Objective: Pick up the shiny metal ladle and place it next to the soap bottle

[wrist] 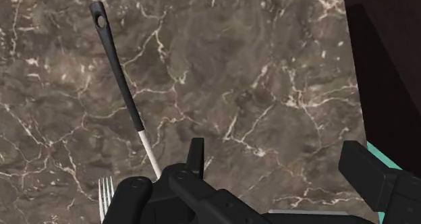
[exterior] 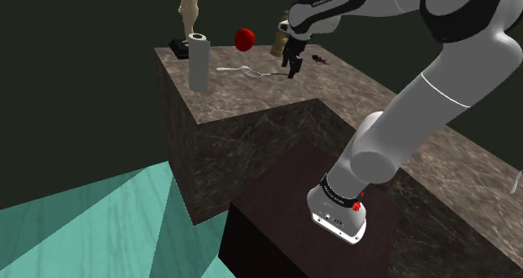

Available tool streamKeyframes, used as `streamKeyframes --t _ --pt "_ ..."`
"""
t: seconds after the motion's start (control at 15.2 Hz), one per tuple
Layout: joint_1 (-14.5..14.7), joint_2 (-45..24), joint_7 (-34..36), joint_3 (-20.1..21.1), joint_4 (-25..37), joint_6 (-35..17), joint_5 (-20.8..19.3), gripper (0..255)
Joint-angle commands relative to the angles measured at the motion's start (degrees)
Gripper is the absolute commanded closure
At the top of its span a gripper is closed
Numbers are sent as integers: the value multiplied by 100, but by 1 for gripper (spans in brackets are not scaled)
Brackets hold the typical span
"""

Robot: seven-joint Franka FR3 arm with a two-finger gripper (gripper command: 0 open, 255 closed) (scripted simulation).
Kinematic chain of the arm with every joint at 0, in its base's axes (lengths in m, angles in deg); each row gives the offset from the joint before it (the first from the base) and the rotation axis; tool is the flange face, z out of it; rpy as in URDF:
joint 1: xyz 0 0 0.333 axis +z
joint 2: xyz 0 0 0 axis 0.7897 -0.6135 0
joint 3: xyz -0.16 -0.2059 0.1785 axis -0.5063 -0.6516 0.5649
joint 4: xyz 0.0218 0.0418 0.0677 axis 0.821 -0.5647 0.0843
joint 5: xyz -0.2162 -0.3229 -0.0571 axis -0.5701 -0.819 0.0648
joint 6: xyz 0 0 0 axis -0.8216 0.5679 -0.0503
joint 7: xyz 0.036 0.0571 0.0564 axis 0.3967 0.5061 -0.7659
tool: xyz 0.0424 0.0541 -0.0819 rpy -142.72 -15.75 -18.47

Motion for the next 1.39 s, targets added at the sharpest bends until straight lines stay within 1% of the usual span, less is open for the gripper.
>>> streamKeyframes --t 0.0,0.2,0.33,0.46,0.53,0.99,1.32 --pt "103 -497 -771 -194 302 -215 440 0" --pt "112 -1315 -1916 -299 852 -393 1269 0" --pt "-23 -1845 -2636 -214 1266 -422 1812 0" --pt "-226 -2341 -3276 -48 1714 -395 2282 0" --pt "-288 -2448 -3409 8 1821 -384 2374 0" --pt "-412 -2819 -3611 164 1729 -775 2690 0" --pt "-423 -2851 -3628 178 1724 -806 2717 0"
